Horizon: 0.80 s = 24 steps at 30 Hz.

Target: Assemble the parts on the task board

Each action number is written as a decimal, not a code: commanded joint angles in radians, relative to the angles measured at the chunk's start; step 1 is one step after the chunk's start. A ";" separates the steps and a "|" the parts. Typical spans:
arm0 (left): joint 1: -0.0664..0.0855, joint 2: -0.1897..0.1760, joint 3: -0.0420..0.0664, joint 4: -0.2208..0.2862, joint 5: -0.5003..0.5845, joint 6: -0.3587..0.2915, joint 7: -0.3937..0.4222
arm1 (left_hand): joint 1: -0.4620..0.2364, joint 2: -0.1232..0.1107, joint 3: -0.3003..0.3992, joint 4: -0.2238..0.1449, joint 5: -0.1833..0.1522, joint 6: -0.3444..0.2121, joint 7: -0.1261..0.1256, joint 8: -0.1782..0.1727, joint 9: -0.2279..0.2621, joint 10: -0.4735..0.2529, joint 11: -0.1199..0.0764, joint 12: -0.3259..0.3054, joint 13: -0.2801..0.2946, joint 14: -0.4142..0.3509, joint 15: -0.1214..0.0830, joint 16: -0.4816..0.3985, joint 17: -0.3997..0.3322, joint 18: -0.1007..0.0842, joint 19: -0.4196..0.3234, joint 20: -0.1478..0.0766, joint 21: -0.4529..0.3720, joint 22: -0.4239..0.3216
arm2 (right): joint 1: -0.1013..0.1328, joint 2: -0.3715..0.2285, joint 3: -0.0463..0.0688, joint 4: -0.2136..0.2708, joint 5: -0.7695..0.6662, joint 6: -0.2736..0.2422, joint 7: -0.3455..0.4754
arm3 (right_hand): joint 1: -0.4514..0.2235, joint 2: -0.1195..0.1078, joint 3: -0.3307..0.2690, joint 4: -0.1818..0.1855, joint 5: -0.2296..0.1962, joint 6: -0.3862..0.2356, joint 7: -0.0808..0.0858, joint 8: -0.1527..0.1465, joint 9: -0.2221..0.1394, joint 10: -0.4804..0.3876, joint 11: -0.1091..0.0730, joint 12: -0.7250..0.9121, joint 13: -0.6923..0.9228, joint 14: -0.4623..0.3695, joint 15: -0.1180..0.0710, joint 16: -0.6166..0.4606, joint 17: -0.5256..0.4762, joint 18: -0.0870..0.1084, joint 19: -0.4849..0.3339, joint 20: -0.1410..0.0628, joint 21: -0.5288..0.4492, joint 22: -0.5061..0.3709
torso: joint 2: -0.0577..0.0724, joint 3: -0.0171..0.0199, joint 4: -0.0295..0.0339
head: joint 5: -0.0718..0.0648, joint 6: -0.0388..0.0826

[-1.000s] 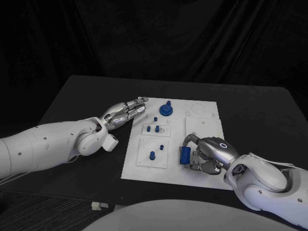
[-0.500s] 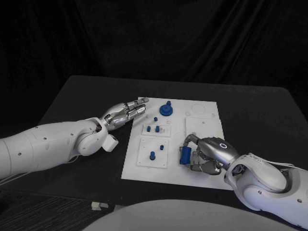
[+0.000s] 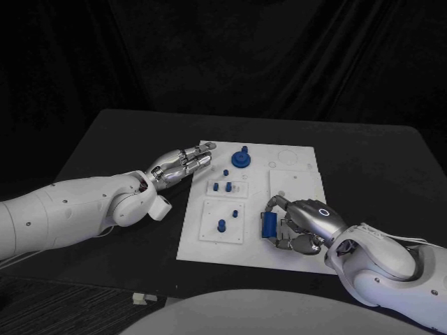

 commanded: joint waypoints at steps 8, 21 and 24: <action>-0.001 0.003 0.001 0.002 0.005 0.013 0.007 | 0.002 0.005 0.005 0.001 0.007 0.005 -0.001 0.006 0.001 0.002 0.008 -0.003 -0.001 0.000 0.008 -0.004 -0.002 0.007 0.001 0.005 0.000 0.002 | -0.001 -0.006 0.001 0.005 0.010 -0.014 0.020 | -0.054 0.017 0.071 0.026 0.084 0.105 -0.008 -0.036 -0.015 0.104 -0.007 0.003 0.263 0.066 -0.007 0.000 0.113 0.003 0.025 -0.004 0.001 0.207 | -0.001 -0.0001 -0.0006 | 0.002 0.000; -0.002 0.003 0.001 0.001 0.005 0.013 0.007 | 0.003 0.004 0.007 -0.001 0.007 0.006 0.000 0.006 0.001 0.002 0.010 -0.003 -0.001 0.000 0.009 -0.004 -0.002 0.007 0.001 0.007 0.001 0.002 | -0.001 -0.014 0.001 0.011 0.033 -0.016 0.036 | -0.089 0.022 0.085 0.029 0.073 0.113 -0.006 -0.053 -0.022 0.104 -0.006 0.003 0.263 0.065 -0.006 0.000 0.113 0.004 0.023 -0.003 -0.002 0.206 | -0.001 0.0009 0.0006 | 0.001 0.000; -0.002 0.002 0.001 0.001 0.005 0.013 0.007 | 0.003 0.004 0.007 -0.001 0.007 0.007 0.001 0.006 0.001 0.002 0.011 -0.003 -0.001 0.000 0.009 -0.004 -0.002 0.007 0.001 0.007 0.001 0.002 | -0.001 -0.015 0.001 0.013 0.051 -0.015 0.044 | -0.088 0.024 0.090 0.027 0.074 0.117 -0.007 -0.054 -0.022 0.104 -0.005 0.003 0.263 0.065 -0.005 0.000 0.113 0.004 0.023 -0.003 -0.002 0.206 | -0.001 0.0006 -0.0003 | 0.002 0.000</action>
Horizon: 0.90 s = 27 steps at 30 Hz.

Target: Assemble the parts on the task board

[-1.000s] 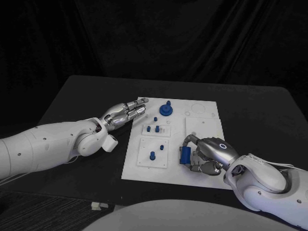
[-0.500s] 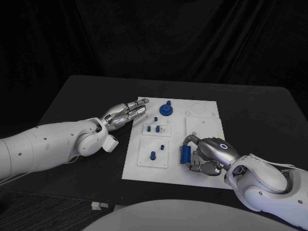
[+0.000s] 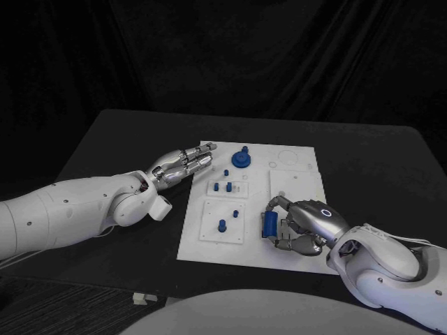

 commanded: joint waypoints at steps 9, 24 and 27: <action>-0.002 0.000 0.001 0.001 0.005 0.010 0.012 | 0.003 0.004 0.007 -0.001 0.003 0.007 0.001 0.006 0.002 0.000 0.008 -0.003 -0.001 0.000 0.009 -0.004 -0.001 0.007 0.001 0.007 0.001 0.002 | -0.001 -0.007 0.000 0.010 0.044 -0.005 0.032 | 0.001 -0.003 0.071 0.040 0.015 0.125 -0.007 -0.003 -0.001 0.104 -0.004 0.003 0.263 0.065 -0.005 0.000 0.113 0.004 0.022 -0.002 -0.002 0.206 | 0.001 -0.0009 -0.0006 | 0.000 0.000; -0.002 0.001 0.001 0.001 0.005 0.011 0.011 | 0.004 0.004 0.008 -0.002 0.004 0.007 0.002 0.006 0.002 0.000 0.010 -0.003 -0.001 0.000 0.009 -0.004 -0.001 0.007 0.002 0.008 0.001 0.002 | -0.002 -0.004 0.000 -0.001 0.046 0.055 0.021 | 0.002 -0.030 0.136 0.034 0.028 0.076 0.004 -0.187 -0.101 0.104 0.001 0.002 0.263 0.059 0.001 -0.005 0.102 0.007 0.014 0.002 -0.014 0.202 | 0.000 -0.0008 0.0008 | 0.001 0.000; -0.003 0.001 0.001 0.001 0.005 0.011 0.011 | 0.004 0.004 0.008 -0.002 0.004 0.007 0.002 0.006 0.002 0.000 0.010 -0.003 -0.001 0.000 0.009 -0.004 -0.001 0.007 0.002 0.008 0.001 0.002 | -0.002 -0.003 0.000 -0.003 0.046 0.066 0.017 | 0.001 -0.032 0.141 0.032 0.024 0.071 0.004 -0.216 -0.121 0.098 0.001 -0.001 0.258 0.059 0.001 -0.005 0.103 0.007 0.014 0.003 -0.014 0.202 | 0.001 -0.0009 -0.0006 | 0.001 0.000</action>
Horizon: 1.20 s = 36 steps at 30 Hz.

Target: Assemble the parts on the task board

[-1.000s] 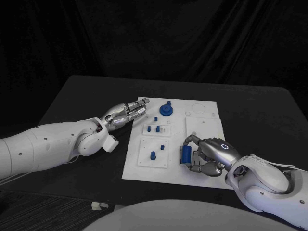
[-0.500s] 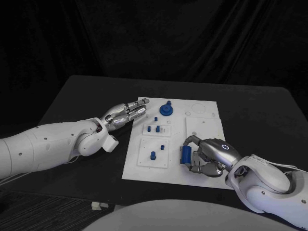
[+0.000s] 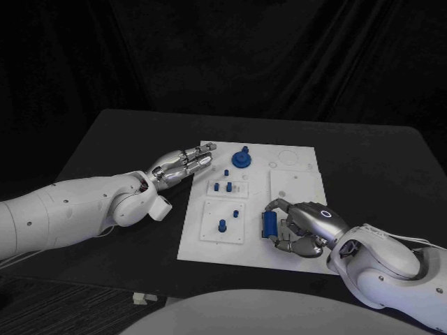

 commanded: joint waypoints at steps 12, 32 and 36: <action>-0.002 0.001 0.001 0.001 0.005 0.010 0.011 | 0.004 0.004 0.005 0.001 0.004 0.008 0.002 0.006 0.002 0.000 0.010 -0.003 -0.002 0.000 0.010 -0.004 -0.002 0.007 0.002 0.008 0.001 0.001 | -0.002 0.001 0.000 -0.004 0.001 0.047 -0.017 | -0.023 -0.005 -0.027 -0.003 -0.265 0.053 -0.029 -0.102 -0.084 0.083 0.007 -0.012 0.243 0.059 0.006 -0.005 0.101 0.008 0.012 0.008 -0.005 0.201 | 0.000 0.0005 -0.0008 | 0.001 0.000; -0.003 -0.004 0.001 0.007 0.005 0.007 0.014 | 0.007 0.004 0.008 -0.002 0.007 0.010 0.004 0.007 0.002 0.000 0.012 -0.003 -0.002 0.000 0.011 -0.004 -0.002 0.007 0.002 0.009 0.001 0.002 | -0.001 -0.027 0.001 0.023 0.001 -0.060 0.000 | -0.057 -0.125 -0.250 0.026 -0.715 -0.128 -0.074 -0.368 -0.155 -0.023 -0.030 -0.106 0.106 0.057 -0.026 -0.013 0.087 0.008 0.014 -0.020 -0.008 0.201 | 0.001 0.0005 0.0018 | 0.002 0.000; -0.003 -0.006 0.001 0.012 0.005 -0.003 0.026 | 0.009 0.001 0.008 -0.005 0.009 0.012 0.002 0.007 0.002 0.000 0.010 -0.003 -0.002 0.000 0.009 -0.004 -0.002 0.008 0.004 0.008 0.002 0.004 | 0.016 -0.065 0.003 0.054 0.018 -0.130 0.021 | -0.095 -0.152 -0.279 0.027 -0.738 -0.072 -0.062 -0.299 -0.143 0.007 -0.023 -0.082 0.138 0.063 -0.022 -0.004 0.104 0.003 0.024 -0.020 0.013 0.208 | 0.001 -0.0003 0.0040 | 0.002 0.000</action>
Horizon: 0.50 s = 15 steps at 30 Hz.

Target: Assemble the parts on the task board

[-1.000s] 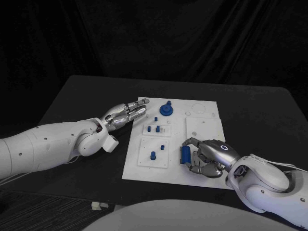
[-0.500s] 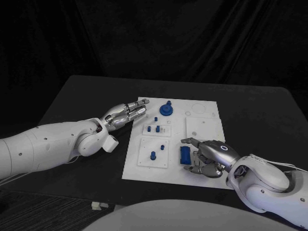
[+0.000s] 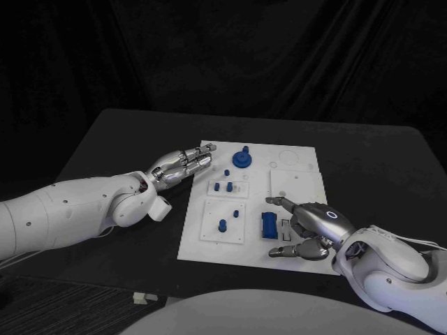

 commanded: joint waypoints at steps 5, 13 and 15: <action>-0.001 -0.004 0.001 0.013 0.005 -0.020 0.046 | 0.010 -0.002 0.005 -0.004 0.006 0.012 -0.005 0.005 0.002 0.000 0.000 -0.003 -0.001 0.003 0.000 -0.004 -0.001 0.009 0.000 0.001 0.002 0.002 | 0.070 -0.072 0.003 0.054 0.134 -0.138 0.047 | -0.135 0.199 0.085 -0.008 0.057 0.225 0.021 0.194 0.037 0.072 0.016 0.064 0.210 0.069 0.008 0.016 0.120 -0.001 0.034 0.006 0.029 0.213 | 0.001 -0.0015 -0.0016 | 0.006 0.000; -0.001 -0.003 0.001 0.023 0.005 -0.067 0.103 | -0.003 -0.012 -0.013 0.022 -0.005 0.011 -0.044 0.003 0.001 0.000 -0.037 -0.003 -0.001 0.003 -0.058 -0.004 -0.001 0.024 -0.006 -0.037 -0.003 -0.008 | 0.157 -0.144 0.003 0.063 0.352 0.004 -0.006 | -0.145 0.227 0.089 -0.015 0.357 0.461 0.013 0.254 0.079 0.084 0.028 0.075 0.226 0.071 0.017 0.019 0.125 -0.002 0.037 0.015 0.036 0.214 | -0.001 -0.0019 -0.0018 | 0.004 0.000; -0.001 -0.003 0.001 0.026 0.005 -0.088 0.125 | -0.016 -0.010 -0.024 0.025 -0.017 -0.012 -0.064 -0.003 -0.003 0.000 -0.056 -0.003 -0.001 0.003 -0.082 -0.004 -0.001 0.032 -0.006 -0.055 -0.003 -0.008 | 0.169 -0.157 0.003 0.063 0.387 0.044 -0.035 | -0.140 0.228 0.092 -0.013 0.375 0.492 0.011 0.253 0.086 0.078 0.029 0.070 0.219 0.071 0.018 0.018 0.124 -0.002 0.037 0.016 0.034 0.214 | -0.001 -0.0005 -0.0019 | 0.003 0.000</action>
